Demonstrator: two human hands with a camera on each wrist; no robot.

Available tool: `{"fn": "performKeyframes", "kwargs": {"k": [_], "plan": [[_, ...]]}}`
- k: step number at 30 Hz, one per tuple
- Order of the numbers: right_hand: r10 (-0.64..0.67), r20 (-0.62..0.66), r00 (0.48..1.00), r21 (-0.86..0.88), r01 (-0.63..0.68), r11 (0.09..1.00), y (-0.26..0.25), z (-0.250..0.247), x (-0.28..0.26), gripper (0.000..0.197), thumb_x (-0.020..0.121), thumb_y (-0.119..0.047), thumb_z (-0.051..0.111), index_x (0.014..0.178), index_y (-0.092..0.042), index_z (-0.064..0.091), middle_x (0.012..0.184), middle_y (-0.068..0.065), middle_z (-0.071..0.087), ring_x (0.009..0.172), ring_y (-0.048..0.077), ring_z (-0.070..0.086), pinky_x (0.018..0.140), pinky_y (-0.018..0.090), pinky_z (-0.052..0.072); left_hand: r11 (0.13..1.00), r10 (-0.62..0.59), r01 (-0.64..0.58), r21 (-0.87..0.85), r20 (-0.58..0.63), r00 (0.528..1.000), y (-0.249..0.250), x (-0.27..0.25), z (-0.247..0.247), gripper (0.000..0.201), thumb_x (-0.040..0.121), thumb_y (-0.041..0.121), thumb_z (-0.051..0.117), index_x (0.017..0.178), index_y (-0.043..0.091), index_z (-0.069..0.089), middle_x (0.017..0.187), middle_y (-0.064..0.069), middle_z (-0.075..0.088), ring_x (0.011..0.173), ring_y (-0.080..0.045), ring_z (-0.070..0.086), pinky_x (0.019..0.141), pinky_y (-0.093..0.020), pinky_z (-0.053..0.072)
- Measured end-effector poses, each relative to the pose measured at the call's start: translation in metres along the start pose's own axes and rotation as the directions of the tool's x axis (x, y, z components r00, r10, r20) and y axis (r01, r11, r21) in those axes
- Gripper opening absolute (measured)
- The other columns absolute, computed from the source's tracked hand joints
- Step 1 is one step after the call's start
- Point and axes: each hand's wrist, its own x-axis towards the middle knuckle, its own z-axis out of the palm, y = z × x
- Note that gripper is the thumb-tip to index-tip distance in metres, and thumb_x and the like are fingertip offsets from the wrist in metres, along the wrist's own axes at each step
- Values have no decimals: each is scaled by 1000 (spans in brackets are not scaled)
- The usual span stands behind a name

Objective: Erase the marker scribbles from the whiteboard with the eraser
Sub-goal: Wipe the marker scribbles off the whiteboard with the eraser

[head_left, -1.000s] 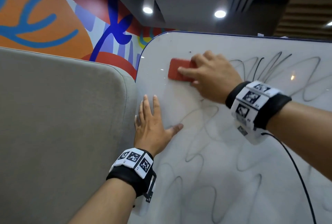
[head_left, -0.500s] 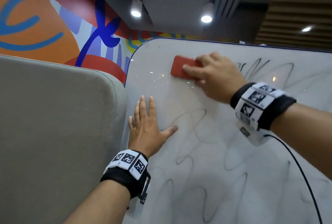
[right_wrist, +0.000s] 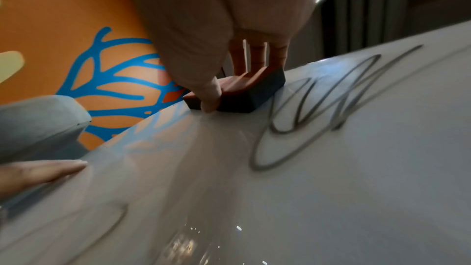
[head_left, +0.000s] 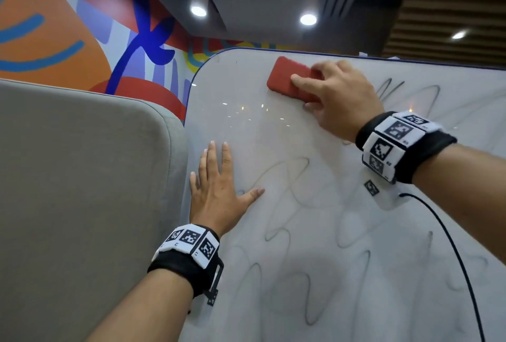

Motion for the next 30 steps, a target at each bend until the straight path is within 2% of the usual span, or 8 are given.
{"fn": "performKeyframes", "kwargs": {"k": [3,9,11,16,20,23,28,30], "plan": [[-12,-25,1000,-26,11,1000,-19,15,-16,54,81,-20,72,133,-18,58,121,22,57,99,41,53,83,48,48,1000,-1,1,5,-6,1000,0,-1,2,111,80,78,47,155,26,-16,162,1,-21,149,-17,-14,122,-49,6],[-342,85,936,-9,344,939,-49,33,-63,56,78,-24,73,133,-20,59,119,15,58,100,35,56,78,43,50,1000,4,-4,12,-25,1000,-2,-1,5,111,79,79,45,156,25,-13,163,0,-18,150,-18,-12,122,-50,9],[-311,74,948,-18,313,950,-40,25,-48,56,78,-24,74,133,-21,59,118,16,59,98,36,56,77,44,52,1000,4,-4,16,-22,1000,-4,-2,5,110,79,79,44,156,25,-14,163,0,-18,150,-17,-13,122,-50,8],[-31,-34,999,18,31,999,-40,23,-25,56,76,-21,78,129,-18,62,117,19,60,97,41,55,78,47,50,1000,-1,2,9,-24,1000,-6,-3,9,108,80,80,43,156,27,-13,163,3,-19,150,-16,-14,122,-50,5],[-208,-8,978,22,208,978,-76,48,-63,56,72,-21,78,126,-15,64,114,19,61,93,38,57,73,44,51,1000,-18,18,-4,-19,1000,-10,-9,11,109,79,79,45,156,27,-12,163,6,-17,150,-12,-13,121,-51,5],[-309,38,950,40,308,951,-70,44,-62,58,72,-24,81,127,-18,64,114,17,61,95,37,57,74,44,52,1000,-25,24,17,2,1000,-13,-15,10,109,81,78,46,155,26,-15,163,7,-19,149,-11,-15,121,-52,3],[-100,-12,995,43,100,994,-52,27,-31,55,76,-21,80,128,-18,62,117,19,60,97,41,55,75,47,49,997,-72,71,23,25,997,-16,-25,13,109,82,78,45,155,24,-16,162,7,-23,149,-9,-18,121,-49,0],[-96,-45,994,56,98,994,-65,38,-45,54,72,-19,81,123,-16,64,114,20,61,92,41,56,73,46,50,995,-99,99,5,23,995,-17,-29,16,111,81,79,44,155,23,-15,162,6,-22,149,-9,-17,121,-48,0]]}}
